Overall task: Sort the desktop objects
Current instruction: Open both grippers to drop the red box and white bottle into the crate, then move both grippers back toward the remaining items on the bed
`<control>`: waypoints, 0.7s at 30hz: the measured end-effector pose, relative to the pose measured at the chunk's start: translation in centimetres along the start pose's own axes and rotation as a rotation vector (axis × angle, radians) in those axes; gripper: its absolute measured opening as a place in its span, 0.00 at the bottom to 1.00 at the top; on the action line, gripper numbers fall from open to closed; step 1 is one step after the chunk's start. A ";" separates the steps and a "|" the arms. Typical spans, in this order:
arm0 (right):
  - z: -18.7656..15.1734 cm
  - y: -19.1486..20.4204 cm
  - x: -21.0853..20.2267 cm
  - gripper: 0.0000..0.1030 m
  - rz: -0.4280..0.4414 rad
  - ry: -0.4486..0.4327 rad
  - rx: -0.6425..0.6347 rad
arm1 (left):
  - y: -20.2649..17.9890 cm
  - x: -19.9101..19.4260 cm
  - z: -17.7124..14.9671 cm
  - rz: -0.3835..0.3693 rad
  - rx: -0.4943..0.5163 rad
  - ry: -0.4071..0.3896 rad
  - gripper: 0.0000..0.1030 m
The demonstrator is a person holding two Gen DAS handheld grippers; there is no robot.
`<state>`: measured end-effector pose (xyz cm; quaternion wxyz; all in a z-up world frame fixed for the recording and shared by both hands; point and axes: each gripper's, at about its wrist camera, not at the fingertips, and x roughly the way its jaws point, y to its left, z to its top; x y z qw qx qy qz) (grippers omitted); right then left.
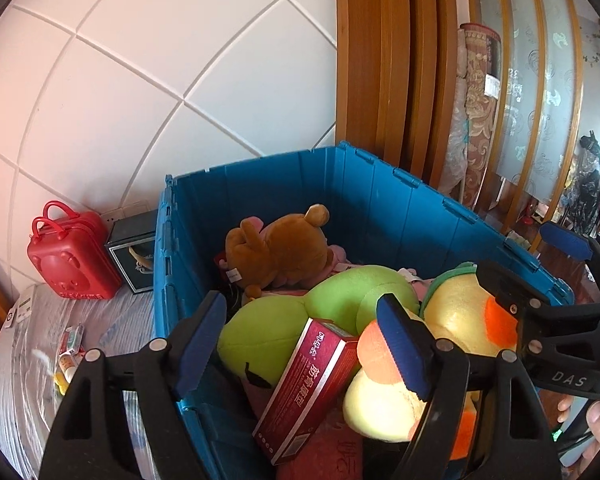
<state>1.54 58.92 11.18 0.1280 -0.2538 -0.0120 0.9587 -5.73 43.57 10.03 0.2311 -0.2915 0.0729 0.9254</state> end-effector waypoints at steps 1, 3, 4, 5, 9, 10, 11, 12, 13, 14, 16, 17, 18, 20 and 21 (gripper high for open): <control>0.0 0.2 -0.7 1.00 0.001 -0.014 0.003 | 0.2 -0.7 -0.2 -0.001 0.002 -0.025 0.75; 0.0 0.6 -1.8 1.00 -0.003 -0.037 0.011 | 0.9 -1.9 -0.5 0.001 -0.006 -0.073 0.75; 0.0 0.9 -2.7 1.00 -0.007 -0.052 0.017 | 1.4 -2.7 -0.7 -0.004 -0.017 -0.095 0.75; 0.1 1.3 -3.3 1.00 -0.006 -0.061 0.018 | 1.9 -3.4 -0.9 -0.014 -0.026 -0.108 0.75; 0.3 3.6 -5.7 1.00 0.001 -0.091 0.007 | 4.5 -5.4 -1.8 -0.030 -0.049 -0.135 0.75; 0.3 4.3 -6.3 1.00 0.001 -0.099 0.008 | 5.2 -5.9 -2.2 -0.030 -0.048 -0.147 0.75; 0.3 5.1 -6.9 1.00 0.005 -0.107 0.010 | 6.0 -6.3 -2.6 -0.019 -0.051 -0.159 0.75; 0.3 6.0 -7.4 1.00 0.013 -0.111 0.012 | 6.8 -6.7 -3.1 -0.001 -0.056 -0.168 0.75; 0.3 6.9 -7.9 1.00 0.027 -0.114 0.013 | 7.9 -7.0 -3.5 0.011 -0.062 -0.172 0.75; 0.3 8.0 -8.3 1.00 0.047 -0.115 0.009 | 9.0 -7.2 -4.0 0.013 -0.071 -0.168 0.75; 0.5 10.2 -8.9 1.00 0.084 -0.111 0.004 | 11.6 -7.5 -4.9 0.007 -0.103 -0.149 0.75; 0.6 11.4 -9.0 1.00 0.092 -0.107 0.003 | 12.9 -7.6 -5.4 0.008 -0.118 -0.139 0.75; 0.7 12.7 -9.2 1.00 0.097 -0.102 -0.001 | 14.4 -7.6 -6.0 0.017 -0.132 -0.128 0.75; 1.0 15.7 -9.3 1.00 0.110 -0.095 -0.015 | 17.4 -7.6 -7.2 0.059 -0.151 -0.106 0.75; 1.2 17.0 -9.3 1.00 0.120 -0.091 -0.021 | 18.8 -7.7 -7.8 0.079 -0.160 -0.098 0.75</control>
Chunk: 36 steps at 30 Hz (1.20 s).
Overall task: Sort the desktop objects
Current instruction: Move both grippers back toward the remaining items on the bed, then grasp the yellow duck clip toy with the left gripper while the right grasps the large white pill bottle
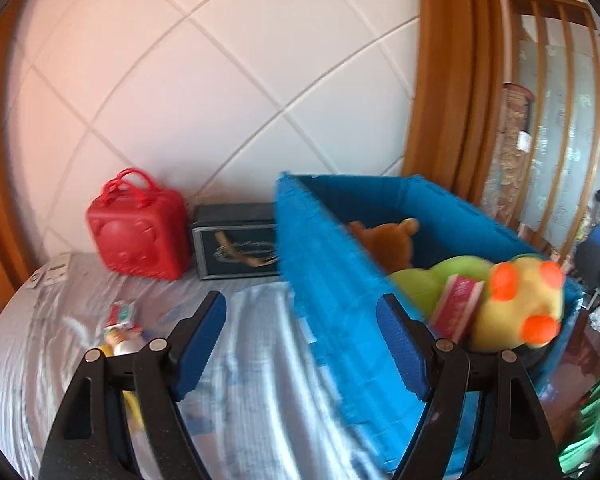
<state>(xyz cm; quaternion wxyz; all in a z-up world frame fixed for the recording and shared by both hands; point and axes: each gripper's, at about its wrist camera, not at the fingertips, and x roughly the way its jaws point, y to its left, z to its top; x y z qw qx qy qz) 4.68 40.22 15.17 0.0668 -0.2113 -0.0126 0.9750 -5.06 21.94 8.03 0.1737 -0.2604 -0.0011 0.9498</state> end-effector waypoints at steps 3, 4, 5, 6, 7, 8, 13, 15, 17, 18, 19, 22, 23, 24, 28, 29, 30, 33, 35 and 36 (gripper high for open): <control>0.5 4.4 1.2 1.00 0.053 0.017 -0.029 | 4.9 0.4 -1.2 0.060 -0.035 0.035 0.75; 0.6 6.0 1.8 1.00 0.065 0.027 -0.043 | 6.4 0.5 -1.6 0.081 -0.048 0.049 0.75; 0.5 7.4 2.3 1.00 0.072 0.036 -0.052 | 8.2 0.8 -2.2 0.103 -0.063 0.062 0.75; 0.4 8.6 2.9 1.00 0.079 0.046 -0.060 | 9.7 1.0 -2.7 0.123 -0.076 0.076 0.75; 0.3 9.8 3.5 1.00 0.090 0.057 -0.068 | 11.4 1.3 -3.3 0.145 -0.088 0.090 0.75; 0.2 11.1 4.2 1.00 0.104 0.071 -0.076 | 12.9 1.6 -3.9 0.167 -0.096 0.100 0.75; -1.0 16.2 8.2 1.00 0.161 0.141 -0.121 | 19.9 3.6 -7.7 0.268 -0.143 0.198 0.75; -1.8 17.8 10.4 1.00 0.187 0.178 -0.132 | 22.8 4.7 -9.7 0.309 -0.184 0.253 0.75; -2.7 19.1 13.1 1.00 0.217 0.226 -0.135 | 25.3 6.1 -11.7 0.355 -0.218 0.314 0.75; -3.1 19.7 14.4 1.00 0.229 0.250 -0.135 | 26.3 6.7 -12.6 0.362 -0.229 0.338 0.75; -3.6 20.3 15.8 1.00 0.238 0.277 -0.137 | 27.3 7.5 -13.6 0.369 -0.245 0.364 0.75; -5.2 21.8 20.3 1.00 0.244 0.357 -0.157 | 30.0 9.5 -15.8 0.387 -0.304 0.416 0.75; -5.9 22.2 21.8 1.00 0.243 0.384 -0.169 | 30.9 10.2 -16.6 0.393 -0.334 0.427 0.75; -6.7 22.5 23.3 1.00 0.242 0.412 -0.182 | 31.9 11.1 -17.2 0.401 -0.363 0.443 0.75; -9.5 24.0 28.8 1.00 0.245 0.519 -0.212 | 34.8 14.4 -18.6 0.429 -0.415 0.477 0.75; -10.3 24.2 30.3 1.00 0.246 0.547 -0.209 | 35.2 15.3 -18.6 0.443 -0.409 0.479 0.75; -10.8 24.2 31.4 1.00 0.246 0.567 -0.203 | 35.6 16.3 -18.4 0.450 -0.405 0.482 0.75; -12.5 24.2 34.6 1.00 0.253 0.629 -0.169 | 35.9 18.8 -17.7 0.413 -0.402 0.471 0.75; -13.3 24.0 36.2 1.00 0.254 0.657 -0.143 | 35.5 21.3 -17.3 0.397 -0.374 0.490 0.75; -13.6 23.7 36.9 1.00 0.251 0.663 -0.127 | 35.4 22.6 -17.4 0.392 -0.357 0.509 0.75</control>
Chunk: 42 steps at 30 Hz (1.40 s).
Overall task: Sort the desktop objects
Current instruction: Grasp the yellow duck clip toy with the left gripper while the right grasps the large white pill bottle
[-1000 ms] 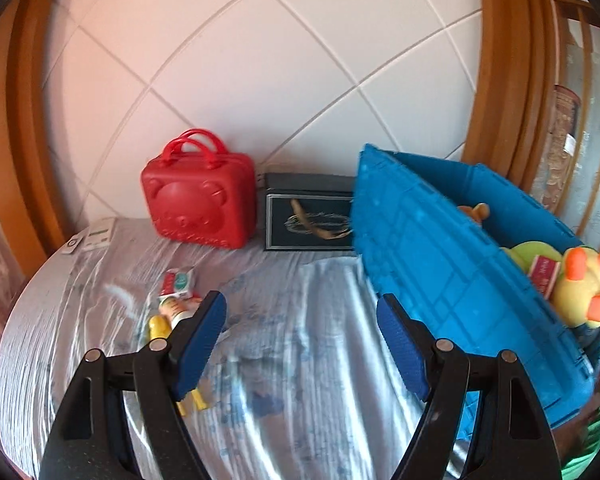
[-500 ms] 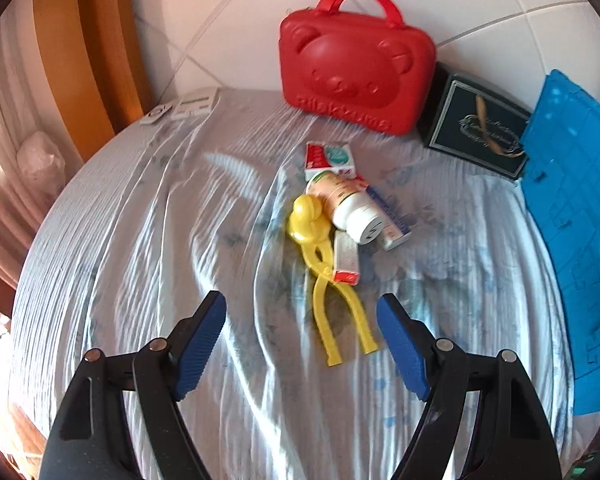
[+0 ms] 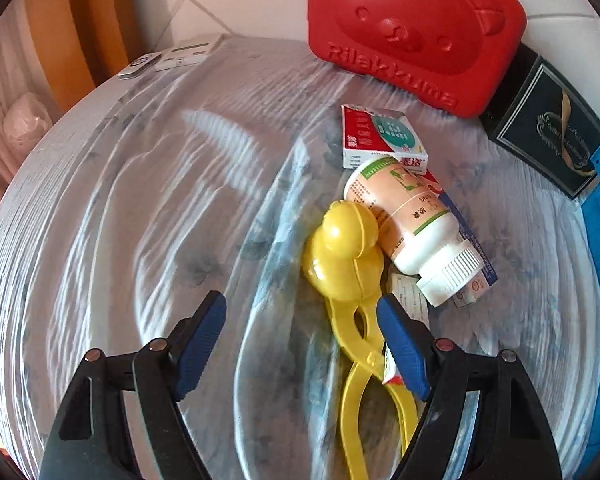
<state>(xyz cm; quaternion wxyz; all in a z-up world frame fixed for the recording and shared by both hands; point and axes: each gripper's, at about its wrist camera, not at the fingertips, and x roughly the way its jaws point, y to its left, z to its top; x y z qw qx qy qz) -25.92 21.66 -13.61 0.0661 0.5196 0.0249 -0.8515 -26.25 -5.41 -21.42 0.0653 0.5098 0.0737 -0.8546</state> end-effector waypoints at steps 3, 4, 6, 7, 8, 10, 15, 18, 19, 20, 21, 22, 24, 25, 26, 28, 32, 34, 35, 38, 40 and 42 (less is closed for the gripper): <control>0.3 -1.1 1.6 1.00 0.008 0.008 0.051 | -1.8 2.6 0.3 0.018 0.064 0.040 0.75; 0.6 -1.3 2.1 1.00 0.012 0.017 0.060 | -2.1 3.4 0.2 0.039 0.082 0.060 0.76; 1.1 -1.2 3.1 1.00 0.016 0.031 0.052 | -1.9 3.6 0.0 0.027 0.062 0.017 0.66; 1.4 -0.8 3.6 1.00 0.016 0.034 0.038 | -1.6 3.6 0.0 0.027 0.057 0.017 0.61; 1.6 -0.3 4.0 1.00 0.020 0.032 0.022 | -1.1 3.4 0.1 0.034 0.050 0.014 0.48; 2.2 1.1 4.5 1.00 0.041 0.025 -0.011 | -0.1 3.1 0.1 0.050 0.042 0.019 0.34; 4.0 6.2 4.9 1.00 0.142 -0.030 -0.112 | 2.4 2.8 -0.1 0.059 0.019 0.022 0.33; 5.1 9.7 6.0 1.00 0.177 -0.031 -0.179 | 3.4 2.6 0.2 0.027 -0.014 0.012 0.33; 5.4 10.7 6.5 1.00 0.183 -0.030 -0.199 | 3.4 2.8 0.2 0.029 -0.010 0.011 0.33; 5.7 11.6 6.9 1.00 0.188 -0.030 -0.218 | 3.3 2.7 0.2 0.035 0.001 0.007 0.33; 5.8 12.4 7.3 1.00 0.189 -0.027 -0.239 | 3.2 2.7 0.3 0.041 0.012 0.005 0.33; 6.1 13.4 7.7 1.00 0.182 -0.031 -0.268 | 3.1 2.6 0.3 0.044 0.015 0.005 0.33; 6.3 14.8 8.2 1.00 0.160 -0.052 -0.309 | 3.3 2.6 0.5 0.040 0.010 0.009 0.33; 6.3 15.5 8.6 1.00 0.143 -0.042 -0.325 | 3.5 2.6 0.5 0.042 0.001 0.008 0.33; 6.4 15.8 8.9 1.00 0.139 -0.036 -0.326 | 3.7 2.6 0.6 0.049 -0.005 0.005 0.33; 6.4 16.0 9.5 0.92 0.162 -0.017 -0.322 | 3.9 2.4 0.8 0.062 -0.009 -0.008 0.33; 6.0 17.0 10.7 0.76 0.154 -0.001 -0.346 | 4.3 1.7 1.2 0.067 -0.012 -0.022 0.32; 5.9 17.4 11.3 0.76 0.147 0.007 -0.356 | 4.2 1.2 1.3 0.064 -0.011 -0.026 0.32; 5.8 17.6 11.6 0.67 0.140 0.011 -0.358 | 4.1 1.0 1.3 0.062 -0.009 -0.027 0.32; 5.4 17.5 11.5 0.52 0.128 0.011 -0.355 | 4.0 -0.6 1.0 0.057 -0.003 -0.050 0.32; 5.0 17.0 10.4 0.52 0.144 0.005 -0.338 | 3.9 -2.0 0.7 0.056 0.000 -0.074 0.32; 4.5 16.4 8.4 0.52 0.152 -0.013 -0.317 | 3.9 -3.7 0.5 0.049 -0.003 -0.101 0.32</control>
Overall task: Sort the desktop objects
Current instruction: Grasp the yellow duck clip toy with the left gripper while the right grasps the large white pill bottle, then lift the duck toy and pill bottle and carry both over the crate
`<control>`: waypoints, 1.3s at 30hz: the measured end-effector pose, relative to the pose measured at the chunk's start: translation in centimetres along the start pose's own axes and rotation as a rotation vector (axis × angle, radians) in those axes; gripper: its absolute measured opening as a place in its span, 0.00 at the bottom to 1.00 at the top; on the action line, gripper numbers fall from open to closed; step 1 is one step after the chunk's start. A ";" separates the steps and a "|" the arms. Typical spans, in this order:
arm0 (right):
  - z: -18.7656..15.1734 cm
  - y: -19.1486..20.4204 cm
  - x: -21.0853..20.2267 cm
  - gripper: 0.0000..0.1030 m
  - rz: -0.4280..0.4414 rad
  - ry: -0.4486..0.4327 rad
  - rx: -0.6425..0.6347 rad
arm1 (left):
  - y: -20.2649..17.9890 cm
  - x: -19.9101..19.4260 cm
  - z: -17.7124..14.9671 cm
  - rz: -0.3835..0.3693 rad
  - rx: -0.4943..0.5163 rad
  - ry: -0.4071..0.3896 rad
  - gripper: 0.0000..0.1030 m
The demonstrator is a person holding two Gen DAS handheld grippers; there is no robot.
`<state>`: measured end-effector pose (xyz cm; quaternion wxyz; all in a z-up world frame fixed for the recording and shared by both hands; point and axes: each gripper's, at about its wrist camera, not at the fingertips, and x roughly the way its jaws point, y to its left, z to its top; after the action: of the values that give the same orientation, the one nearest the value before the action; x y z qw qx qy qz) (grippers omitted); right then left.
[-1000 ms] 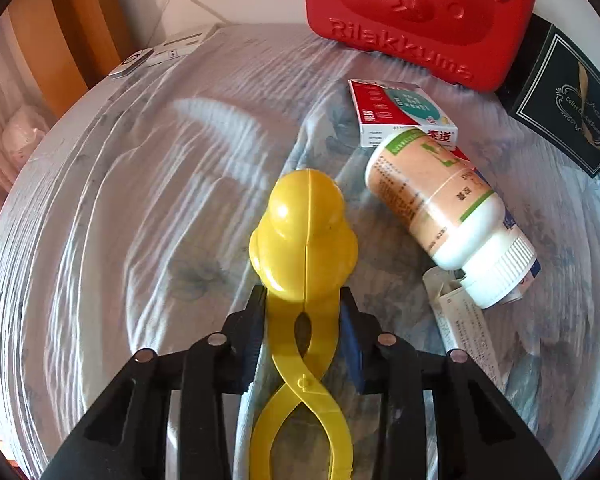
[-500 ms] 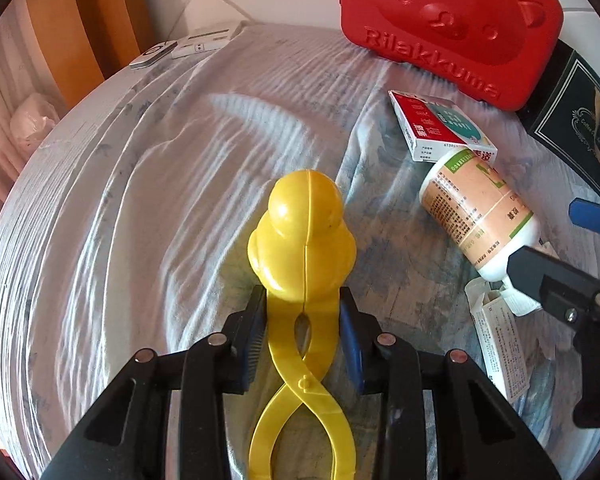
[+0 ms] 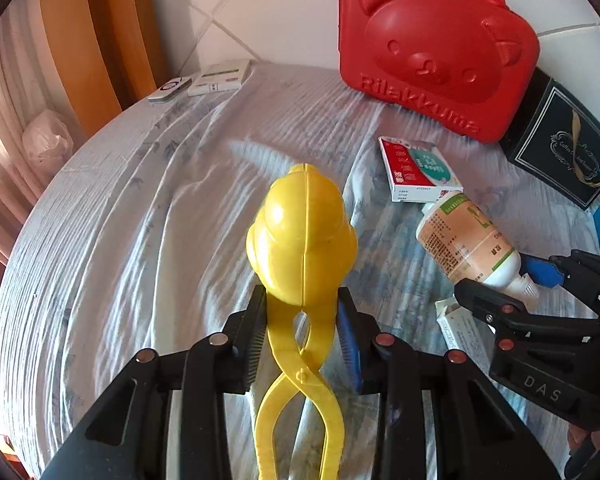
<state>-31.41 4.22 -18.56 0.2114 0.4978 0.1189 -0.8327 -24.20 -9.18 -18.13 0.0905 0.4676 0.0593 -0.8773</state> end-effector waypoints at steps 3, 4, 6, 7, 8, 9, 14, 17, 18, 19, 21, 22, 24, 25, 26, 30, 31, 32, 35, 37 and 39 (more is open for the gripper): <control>-1.2 0.0 -4.5 0.52 0.011 -0.055 0.044 | -0.1 -3.3 -0.2 -0.025 -0.006 -0.048 0.32; -1.5 0.0 -6.1 0.52 0.008 -0.075 0.054 | -0.3 -4.7 -0.4 -0.028 0.005 -0.073 0.32; -1.9 0.2 -8.9 0.52 -0.006 -0.113 0.062 | -0.8 -7.2 -0.5 -0.034 0.032 -0.125 0.32; -2.2 0.4 -10.5 0.52 -0.021 -0.138 0.063 | -1.0 -8.6 -0.6 -0.043 0.042 -0.154 0.32; -2.7 0.6 -12.3 0.52 -0.042 -0.164 0.060 | -1.3 -10.3 -0.7 -0.061 0.053 -0.188 0.32; -3.0 0.8 -13.7 0.52 -0.057 -0.183 0.059 | -1.5 -11.6 -0.8 -0.075 0.062 -0.214 0.32; -5.5 0.9 -21.5 0.52 -0.102 -0.291 0.108 | -3.3 -18.5 -1.1 -0.161 0.106 -0.325 0.32; -7.0 0.5 -25.6 0.52 -0.125 -0.323 0.163 | -5.3 -22.2 -1.6 -0.184 0.154 -0.373 0.32; -7.7 0.3 -27.2 0.52 -0.132 -0.337 0.183 | -6.0 -23.3 -1.8 -0.202 0.166 -0.387 0.32; -8.2 0.0 -28.4 0.52 -0.142 -0.354 0.194 | -6.7 -24.4 -2.1 -0.227 0.178 -0.399 0.32; -9.6 -0.4 -31.5 0.52 -0.184 -0.401 0.217 | -8.6 -26.7 -2.3 -0.277 0.205 -0.419 0.32; -10.3 -0.8 -32.8 0.52 -0.199 -0.423 0.229 | -9.6 -27.8 -2.3 -0.295 0.221 -0.431 0.32; -11.5 -1.7 -35.8 0.52 -0.227 -0.464 0.246 | -11.7 -29.8 -2.2 -0.311 0.253 -0.460 0.32; -12.3 -2.3 -37.6 0.52 -0.251 -0.487 0.254 | -12.8 -31.0 -2.2 -0.328 0.267 -0.473 0.32; -13.0 -2.9 -39.0 0.52 -0.273 -0.506 0.259 | -14.0 -32.1 -2.1 -0.351 0.281 -0.486 0.32; -15.6 -6.9 -44.0 0.52 -0.340 -0.569 0.310 | -18.8 -36.7 -1.4 -0.426 0.337 -0.557 0.32; -16.3 -8.2 -45.1 0.52 -0.342 -0.580 0.332 | -20.0 -37.7 -1.2 -0.442 0.347 -0.572 0.32; -17.0 -9.6 -46.2 0.52 -0.346 -0.593 0.353 | -21.4 -39.0 -0.9 -0.466 0.357 -0.585 0.32; -19.3 -13.8 -49.1 0.52 -0.416 -0.620 0.402 | -25.6 -42.0 -0.3 -0.524 0.386 -0.612 0.32; -20.7 -16.3 -50.5 0.52 -0.463 -0.625 0.427 | -29.1 -43.7 -0.2 -0.561 0.408 -0.623 0.32; -22.3 -19.1 -51.7 0.52 -0.491 -0.627 0.457 | -32.6 -44.8 -0.3 -0.578 0.422 -0.615 0.32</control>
<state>-1.60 42.21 16.03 -0.0816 0.2126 -0.0228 -0.9735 -6.47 27.34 19.61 -0.2409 0.1588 -0.0220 -0.9572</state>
